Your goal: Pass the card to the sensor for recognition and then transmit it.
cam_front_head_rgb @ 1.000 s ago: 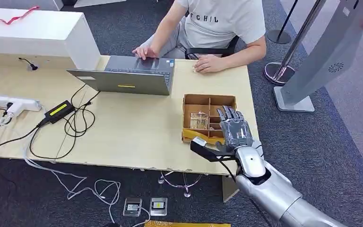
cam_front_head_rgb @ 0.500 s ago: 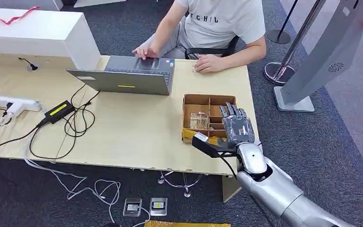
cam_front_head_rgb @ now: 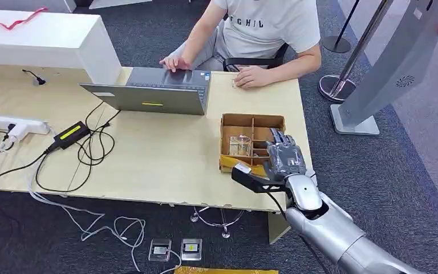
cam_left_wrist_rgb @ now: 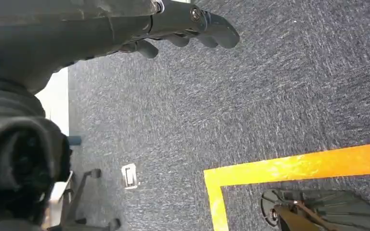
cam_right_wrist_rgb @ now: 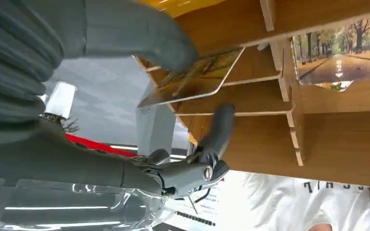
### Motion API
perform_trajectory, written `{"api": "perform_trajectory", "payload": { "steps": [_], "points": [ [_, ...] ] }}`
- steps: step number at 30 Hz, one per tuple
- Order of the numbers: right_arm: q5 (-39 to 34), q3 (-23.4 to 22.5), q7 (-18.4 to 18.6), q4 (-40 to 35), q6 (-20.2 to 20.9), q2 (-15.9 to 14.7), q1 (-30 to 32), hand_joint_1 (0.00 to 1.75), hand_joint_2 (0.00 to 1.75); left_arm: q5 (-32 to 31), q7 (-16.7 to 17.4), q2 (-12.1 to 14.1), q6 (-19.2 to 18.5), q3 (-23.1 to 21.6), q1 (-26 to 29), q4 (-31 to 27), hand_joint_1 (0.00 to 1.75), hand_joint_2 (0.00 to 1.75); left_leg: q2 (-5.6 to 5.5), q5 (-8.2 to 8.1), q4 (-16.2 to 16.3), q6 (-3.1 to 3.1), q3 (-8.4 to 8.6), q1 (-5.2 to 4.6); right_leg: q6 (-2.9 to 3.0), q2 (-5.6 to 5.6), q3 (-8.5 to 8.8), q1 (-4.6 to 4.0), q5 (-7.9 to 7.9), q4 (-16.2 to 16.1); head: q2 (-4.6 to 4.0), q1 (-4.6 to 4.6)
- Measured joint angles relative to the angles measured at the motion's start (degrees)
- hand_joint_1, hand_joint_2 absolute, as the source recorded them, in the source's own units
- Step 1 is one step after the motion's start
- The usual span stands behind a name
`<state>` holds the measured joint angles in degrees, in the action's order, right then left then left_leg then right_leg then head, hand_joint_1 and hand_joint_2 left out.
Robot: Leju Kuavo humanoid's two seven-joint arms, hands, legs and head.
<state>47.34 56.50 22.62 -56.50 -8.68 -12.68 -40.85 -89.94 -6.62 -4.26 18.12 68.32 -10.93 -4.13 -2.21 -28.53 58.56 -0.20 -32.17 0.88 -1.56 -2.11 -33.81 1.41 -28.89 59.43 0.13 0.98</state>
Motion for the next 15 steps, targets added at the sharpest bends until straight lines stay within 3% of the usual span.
{"api": "perform_trajectory", "payload": {
  "steps": [15],
  "points": [
    [-0.6, 0.2, -1.7, 3.5, -2.1, 1.4, 0.0, 1.75, 1.75, 0.0, 0.2, 0.1, 0.3, 0.0, 0.1, -0.1, 0.00, 0.00, 0.01, 0.00, 0.0, 0.00, 0.02, 0.00, 0.00, -0.01, 0.01, 0.00, 0.00, 0.0, 0.00, 0.00]
  ]
}}
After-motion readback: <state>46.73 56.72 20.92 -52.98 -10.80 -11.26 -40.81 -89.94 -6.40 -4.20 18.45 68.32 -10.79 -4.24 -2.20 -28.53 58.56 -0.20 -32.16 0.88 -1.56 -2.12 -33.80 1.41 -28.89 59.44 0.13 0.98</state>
